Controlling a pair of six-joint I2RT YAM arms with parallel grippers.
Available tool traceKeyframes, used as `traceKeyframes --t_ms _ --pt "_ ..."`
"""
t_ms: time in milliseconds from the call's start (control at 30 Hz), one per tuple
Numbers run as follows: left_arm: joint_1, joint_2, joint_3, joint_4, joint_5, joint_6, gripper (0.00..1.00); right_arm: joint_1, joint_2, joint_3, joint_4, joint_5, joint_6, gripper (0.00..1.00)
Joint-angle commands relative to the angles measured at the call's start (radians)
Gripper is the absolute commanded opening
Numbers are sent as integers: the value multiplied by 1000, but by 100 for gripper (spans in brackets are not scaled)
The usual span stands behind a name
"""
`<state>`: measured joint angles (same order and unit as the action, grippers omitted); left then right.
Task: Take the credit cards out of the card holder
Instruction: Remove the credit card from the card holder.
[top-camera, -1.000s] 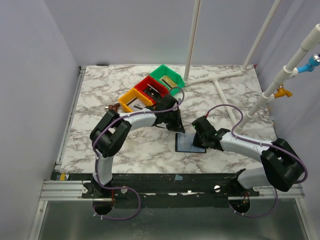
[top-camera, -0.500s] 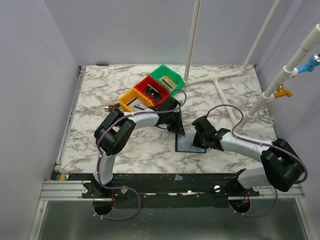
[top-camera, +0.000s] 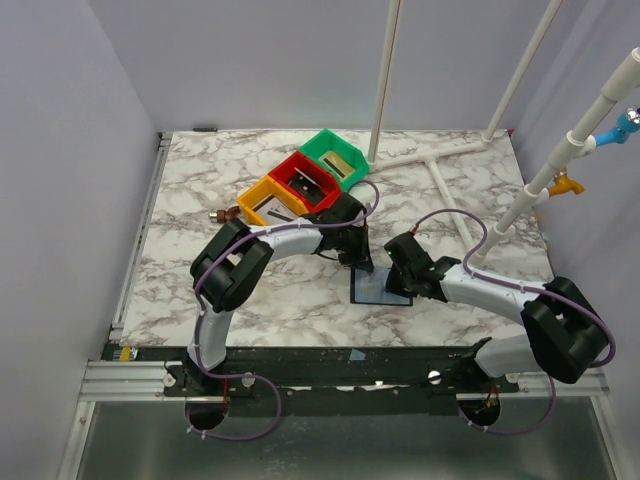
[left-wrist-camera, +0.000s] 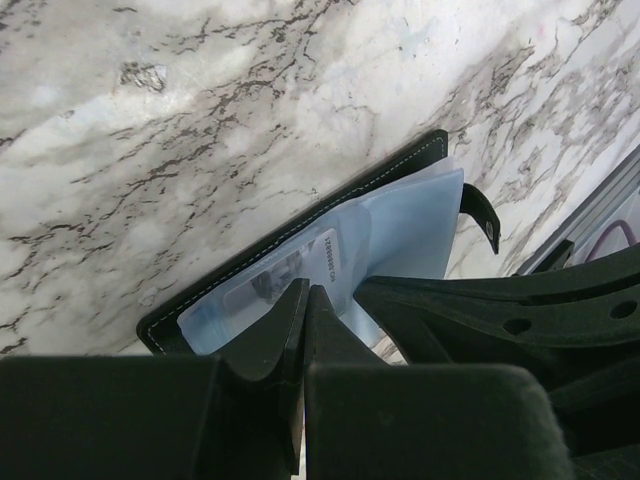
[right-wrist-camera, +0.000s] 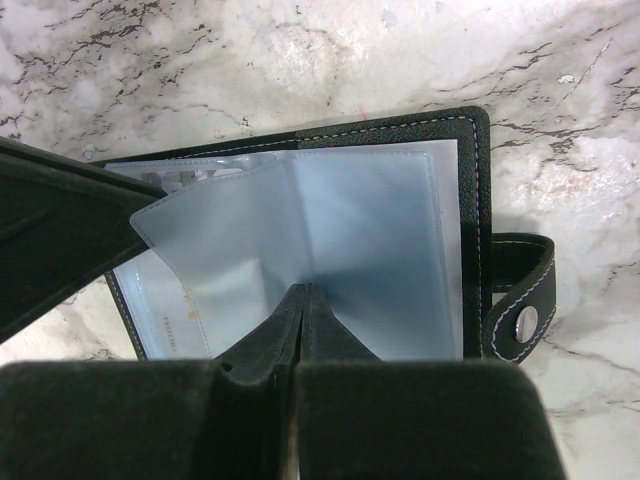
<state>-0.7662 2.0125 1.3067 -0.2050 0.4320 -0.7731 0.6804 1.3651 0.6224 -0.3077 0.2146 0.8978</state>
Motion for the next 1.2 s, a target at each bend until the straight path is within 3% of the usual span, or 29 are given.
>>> traceKeyframes --t_ms 0,600,1167 --pt "-15 -8 16 -4 31 15 0 -2 -8 -15 -26 -18 2 1" --pt "-28 -18 -5 -7 68 52 0 -3 -74 50 -77 -2 -20 1" --pt "-97 48 95 19 111 -18 0 -2 -261 154 -276 112 -25 1"
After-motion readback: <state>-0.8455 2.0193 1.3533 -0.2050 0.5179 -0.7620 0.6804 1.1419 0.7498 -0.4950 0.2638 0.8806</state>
